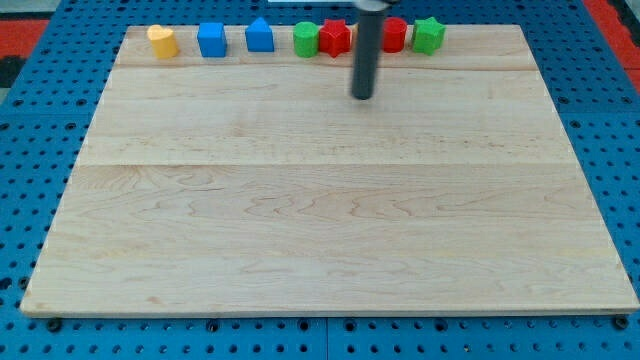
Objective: Point your arm on the left side of heart
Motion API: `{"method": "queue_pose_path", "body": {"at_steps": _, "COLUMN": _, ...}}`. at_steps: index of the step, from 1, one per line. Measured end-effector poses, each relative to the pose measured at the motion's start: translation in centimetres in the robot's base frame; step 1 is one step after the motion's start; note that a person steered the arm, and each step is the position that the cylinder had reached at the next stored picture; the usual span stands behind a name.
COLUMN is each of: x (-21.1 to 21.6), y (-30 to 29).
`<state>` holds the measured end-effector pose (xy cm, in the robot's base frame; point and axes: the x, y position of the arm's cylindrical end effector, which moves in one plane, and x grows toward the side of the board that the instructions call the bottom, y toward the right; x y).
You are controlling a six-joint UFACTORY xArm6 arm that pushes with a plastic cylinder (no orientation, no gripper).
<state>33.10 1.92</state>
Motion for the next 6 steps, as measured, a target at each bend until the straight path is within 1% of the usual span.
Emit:
{"method": "queue_pose_path", "body": {"at_steps": 1, "x": 0.6, "y": -10.9}}
{"method": "queue_pose_path", "body": {"at_steps": 3, "x": 0.6, "y": -26.9}}
{"method": "queue_pose_path", "body": {"at_steps": 4, "x": 0.5, "y": -32.2}}
{"method": "queue_pose_path", "body": {"at_steps": 5, "x": -2.4, "y": -32.4}}
{"method": "queue_pose_path", "body": {"at_steps": 6, "x": -7.9, "y": -32.2}}
